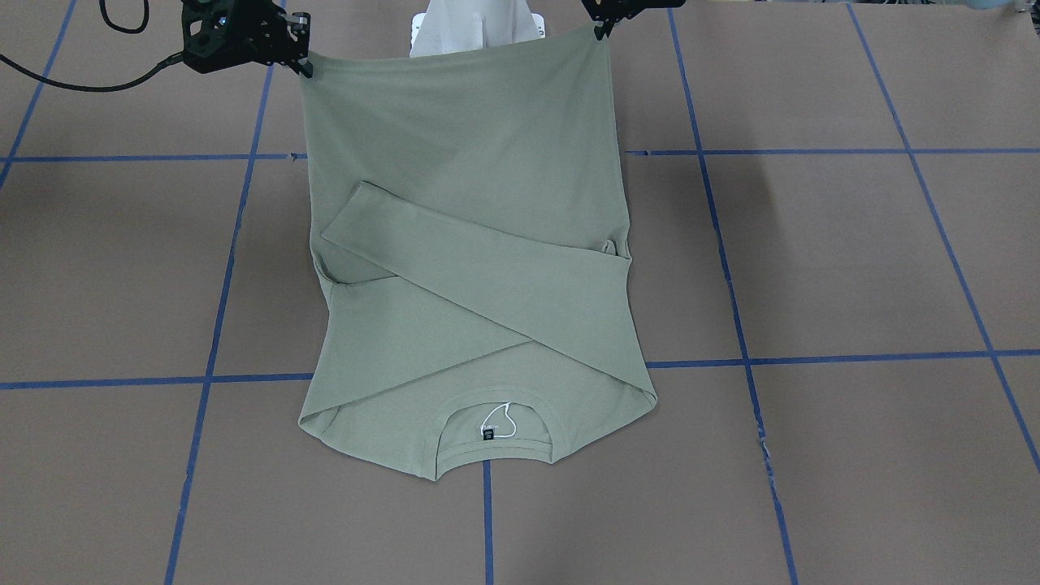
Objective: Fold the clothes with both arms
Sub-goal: 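Lift both hem corners and carry them over the shirt toward the collar, then lower the hem onto the collar edge and open both grippers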
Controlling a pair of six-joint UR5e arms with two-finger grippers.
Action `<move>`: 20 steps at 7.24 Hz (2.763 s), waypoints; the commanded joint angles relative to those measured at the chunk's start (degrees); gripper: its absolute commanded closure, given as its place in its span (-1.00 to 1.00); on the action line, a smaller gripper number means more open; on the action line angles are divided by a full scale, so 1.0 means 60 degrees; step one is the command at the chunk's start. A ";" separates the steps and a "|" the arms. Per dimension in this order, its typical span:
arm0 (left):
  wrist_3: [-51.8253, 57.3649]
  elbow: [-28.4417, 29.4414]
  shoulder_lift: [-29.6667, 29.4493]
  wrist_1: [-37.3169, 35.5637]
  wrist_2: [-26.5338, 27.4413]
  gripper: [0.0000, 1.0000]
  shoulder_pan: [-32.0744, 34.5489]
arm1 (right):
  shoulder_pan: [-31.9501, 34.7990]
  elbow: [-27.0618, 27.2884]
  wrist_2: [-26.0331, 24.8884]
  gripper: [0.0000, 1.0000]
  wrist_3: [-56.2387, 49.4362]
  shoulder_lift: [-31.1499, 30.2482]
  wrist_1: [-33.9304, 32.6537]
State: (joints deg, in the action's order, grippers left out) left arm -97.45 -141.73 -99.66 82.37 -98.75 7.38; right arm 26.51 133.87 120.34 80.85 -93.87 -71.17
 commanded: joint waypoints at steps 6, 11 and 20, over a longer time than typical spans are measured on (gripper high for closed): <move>0.3072 0.2889 -0.2049 0.0070 -0.0959 1.00 0.4845 | 0.3153 -0.3996 -0.0090 1.00 -0.0289 0.4055 0.0084; 0.3688 0.5862 -0.2784 0.2202 -0.0915 1.00 0.6137 | 0.3887 -0.7494 -0.0717 1.00 -0.0701 0.6455 0.0084; 0.3542 0.9645 -0.3661 0.5725 -0.0725 1.00 0.6284 | 0.4166 -0.9801 -0.0940 1.00 -0.0687 0.7149 0.1227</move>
State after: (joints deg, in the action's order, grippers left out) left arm -76.00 -84.96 -120.27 116.44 -103.14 45.07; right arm 51.44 75.10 114.70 76.73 -50.98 -63.77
